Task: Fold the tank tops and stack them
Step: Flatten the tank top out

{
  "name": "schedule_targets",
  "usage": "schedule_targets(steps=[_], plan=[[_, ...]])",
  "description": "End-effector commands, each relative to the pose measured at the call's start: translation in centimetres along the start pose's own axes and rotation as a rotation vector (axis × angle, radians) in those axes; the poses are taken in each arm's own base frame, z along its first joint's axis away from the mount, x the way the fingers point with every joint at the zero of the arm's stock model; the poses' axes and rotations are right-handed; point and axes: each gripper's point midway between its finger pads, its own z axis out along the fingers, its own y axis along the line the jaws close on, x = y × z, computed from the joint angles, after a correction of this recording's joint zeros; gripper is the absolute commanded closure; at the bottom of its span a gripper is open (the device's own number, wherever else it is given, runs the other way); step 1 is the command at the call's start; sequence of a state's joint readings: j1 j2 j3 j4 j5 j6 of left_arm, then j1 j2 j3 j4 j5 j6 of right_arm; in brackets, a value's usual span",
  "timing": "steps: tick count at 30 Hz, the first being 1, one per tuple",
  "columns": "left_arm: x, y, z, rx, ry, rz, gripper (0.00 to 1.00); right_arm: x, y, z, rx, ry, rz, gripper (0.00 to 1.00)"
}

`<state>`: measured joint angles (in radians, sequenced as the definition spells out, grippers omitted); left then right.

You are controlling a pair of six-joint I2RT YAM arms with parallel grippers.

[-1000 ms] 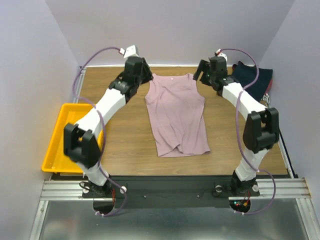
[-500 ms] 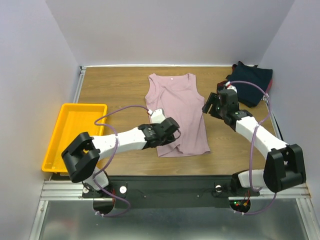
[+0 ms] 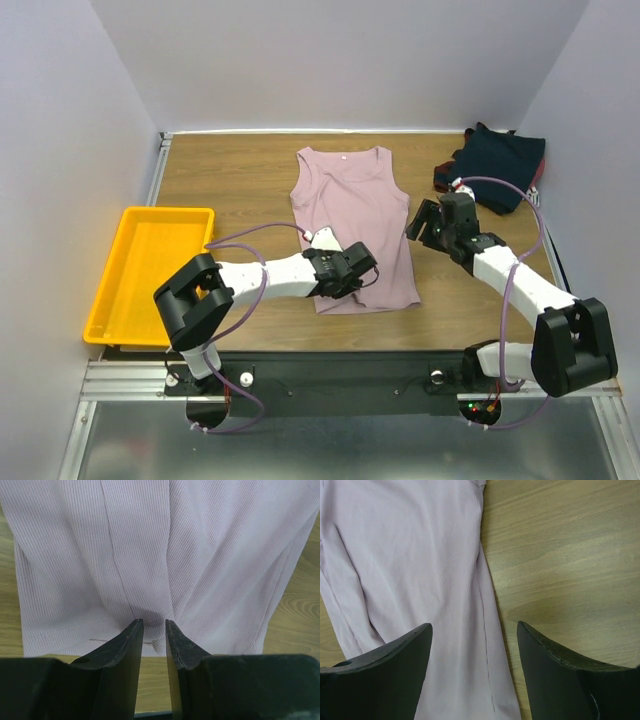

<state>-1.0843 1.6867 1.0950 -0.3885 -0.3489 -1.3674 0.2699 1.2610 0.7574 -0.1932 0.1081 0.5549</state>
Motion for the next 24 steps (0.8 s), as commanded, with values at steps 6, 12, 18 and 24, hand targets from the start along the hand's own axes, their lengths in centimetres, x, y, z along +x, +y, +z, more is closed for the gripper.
schedule_targets(steps=[6,12,18,24], plan=[[-0.1,0.3,-0.8,-0.024,-0.021,-0.032,0.62,-1.2,1.1,-0.2,-0.044,-0.056,0.017,0.26],[-0.1,0.4,-1.0,-0.019,-0.022,-0.031,0.61,-1.0,1.0,-0.1,-0.042,-0.056,0.017,0.26],[0.4,1.1,-0.5,-0.042,-0.008,-0.024,0.61,-0.9,0.7,0.0,-0.033,-0.056,0.017,0.26],[0.3,1.2,-0.7,-0.042,-0.010,-0.024,0.61,-0.5,0.5,0.2,-0.025,-0.050,0.020,0.27]])
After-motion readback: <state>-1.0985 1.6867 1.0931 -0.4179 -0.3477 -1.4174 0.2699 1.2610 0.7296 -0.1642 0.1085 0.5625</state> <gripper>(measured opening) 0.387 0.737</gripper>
